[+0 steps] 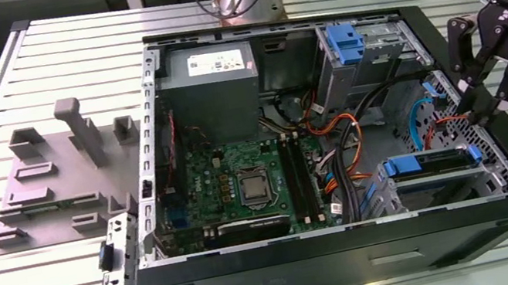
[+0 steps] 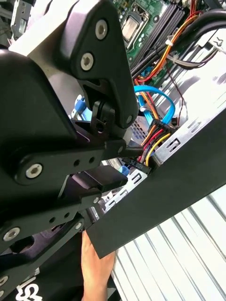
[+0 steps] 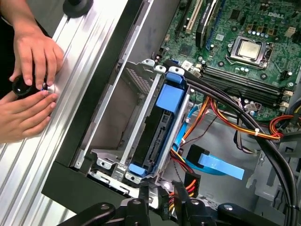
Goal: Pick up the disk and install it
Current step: 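Insert the first disk wire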
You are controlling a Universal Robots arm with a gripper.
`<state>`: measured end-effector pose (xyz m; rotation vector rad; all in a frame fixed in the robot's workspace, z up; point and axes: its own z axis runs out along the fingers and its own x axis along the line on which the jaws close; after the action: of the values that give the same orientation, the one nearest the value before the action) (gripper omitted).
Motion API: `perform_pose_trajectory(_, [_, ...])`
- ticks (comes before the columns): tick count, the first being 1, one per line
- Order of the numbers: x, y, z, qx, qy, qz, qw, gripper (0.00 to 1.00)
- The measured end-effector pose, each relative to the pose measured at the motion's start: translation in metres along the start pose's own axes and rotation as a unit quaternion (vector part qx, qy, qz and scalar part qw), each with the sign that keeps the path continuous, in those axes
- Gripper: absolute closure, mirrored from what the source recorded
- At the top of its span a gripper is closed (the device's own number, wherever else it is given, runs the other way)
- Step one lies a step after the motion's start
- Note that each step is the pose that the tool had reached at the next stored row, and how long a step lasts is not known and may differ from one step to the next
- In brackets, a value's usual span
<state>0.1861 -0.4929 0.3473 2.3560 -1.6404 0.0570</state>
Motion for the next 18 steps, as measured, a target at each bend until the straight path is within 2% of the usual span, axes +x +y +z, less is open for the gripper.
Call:
perform_pose_trajectory(6, [0.0,-0.0001,-0.0001,-0.0001,0.0003,0.0,1.0,0.65])
perform_pose_trajectory(7, [0.0,-0.0002,0.0,-0.0002,0.0006,0.0,1.0,0.67])
perform_pose_trajectory(8, [0.0,-0.0003,-0.0001,-0.0004,0.0009,0.0,1.0,0.73])
perform_pose_trajectory(9, [0.0,-0.0004,0.0,-0.0005,0.0014,0.0,1.0,0.73])
perform_pose_trajectory(10, [0.0,-0.0005,0.0,-0.0008,0.0019,0.0,1.0,0.8])
perform_pose_trajectory(15, [0.0001,-0.0012,0.0,-0.002,0.0051,0.001,0.99998,0.8])
perform_pose_trajectory(18, [0.0002,-0.0017,0.0004,-0.0022,0.0055,0.001,0.99998,0.8])
